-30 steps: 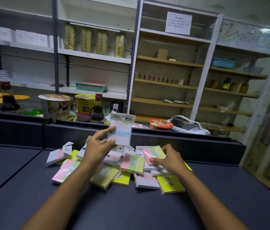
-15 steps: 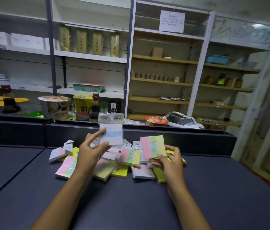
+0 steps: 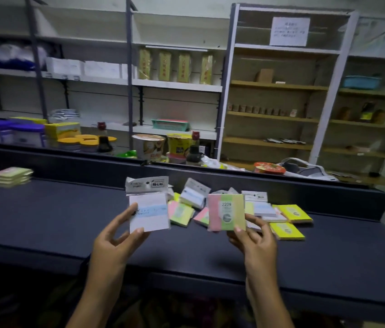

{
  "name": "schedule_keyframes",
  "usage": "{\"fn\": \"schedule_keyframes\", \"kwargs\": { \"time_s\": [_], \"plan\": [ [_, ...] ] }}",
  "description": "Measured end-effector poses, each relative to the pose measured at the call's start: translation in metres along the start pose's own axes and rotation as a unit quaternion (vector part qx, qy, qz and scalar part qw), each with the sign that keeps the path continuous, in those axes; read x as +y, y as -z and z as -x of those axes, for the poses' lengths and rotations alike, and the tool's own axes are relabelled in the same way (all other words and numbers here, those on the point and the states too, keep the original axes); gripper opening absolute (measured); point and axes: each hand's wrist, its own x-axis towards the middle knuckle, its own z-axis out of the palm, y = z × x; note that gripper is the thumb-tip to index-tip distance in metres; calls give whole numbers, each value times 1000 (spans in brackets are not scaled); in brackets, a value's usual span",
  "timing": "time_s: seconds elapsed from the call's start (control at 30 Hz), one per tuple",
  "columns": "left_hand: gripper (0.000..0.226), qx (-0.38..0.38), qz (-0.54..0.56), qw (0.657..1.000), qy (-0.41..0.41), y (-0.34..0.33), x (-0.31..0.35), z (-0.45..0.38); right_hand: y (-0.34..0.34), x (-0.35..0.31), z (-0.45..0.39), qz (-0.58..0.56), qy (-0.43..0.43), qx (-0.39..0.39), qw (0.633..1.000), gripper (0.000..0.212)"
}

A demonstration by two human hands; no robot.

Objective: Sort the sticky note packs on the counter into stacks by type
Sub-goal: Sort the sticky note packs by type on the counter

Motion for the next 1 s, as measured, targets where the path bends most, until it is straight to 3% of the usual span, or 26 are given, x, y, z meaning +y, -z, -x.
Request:
{"fn": "schedule_keyframes", "kwargs": {
  "time_s": [0.53,1.0],
  "plan": [
    [50,105,-80,990,-58,183,125,98,-132,-1,178,-40,-25,-106,993,31],
    [50,154,-91,980,-90,277,154,48,-267,30,183,-46,-3,-200,979,33]
  ]
}}
